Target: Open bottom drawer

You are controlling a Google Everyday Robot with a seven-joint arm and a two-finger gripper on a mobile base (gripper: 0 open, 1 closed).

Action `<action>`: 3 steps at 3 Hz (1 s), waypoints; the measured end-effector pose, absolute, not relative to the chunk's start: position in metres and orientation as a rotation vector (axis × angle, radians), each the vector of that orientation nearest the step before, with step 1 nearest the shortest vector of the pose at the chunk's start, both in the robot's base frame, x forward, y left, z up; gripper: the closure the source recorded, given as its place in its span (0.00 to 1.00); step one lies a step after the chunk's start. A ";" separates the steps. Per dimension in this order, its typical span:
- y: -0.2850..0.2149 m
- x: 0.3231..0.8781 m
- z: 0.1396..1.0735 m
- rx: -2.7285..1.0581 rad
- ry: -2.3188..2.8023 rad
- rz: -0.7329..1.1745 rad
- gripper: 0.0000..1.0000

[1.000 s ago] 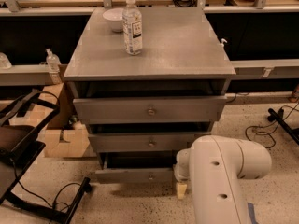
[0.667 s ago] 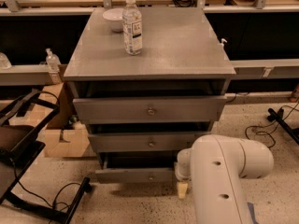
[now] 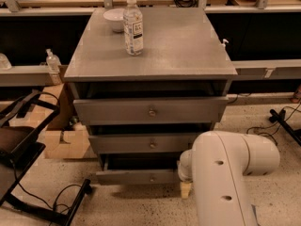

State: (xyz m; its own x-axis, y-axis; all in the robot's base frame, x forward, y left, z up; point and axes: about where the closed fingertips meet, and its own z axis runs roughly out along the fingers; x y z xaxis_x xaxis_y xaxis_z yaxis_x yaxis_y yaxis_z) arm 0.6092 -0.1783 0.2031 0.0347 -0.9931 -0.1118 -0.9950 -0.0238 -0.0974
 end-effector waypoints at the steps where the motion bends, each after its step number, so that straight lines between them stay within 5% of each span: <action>1: -0.179 0.616 0.194 -2.146 2.065 0.047 0.00; 3: -0.185 0.651 0.182 -2.140 2.015 0.080 0.00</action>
Offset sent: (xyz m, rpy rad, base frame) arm 0.0534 -0.0088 -0.0389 0.1181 0.0238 0.0460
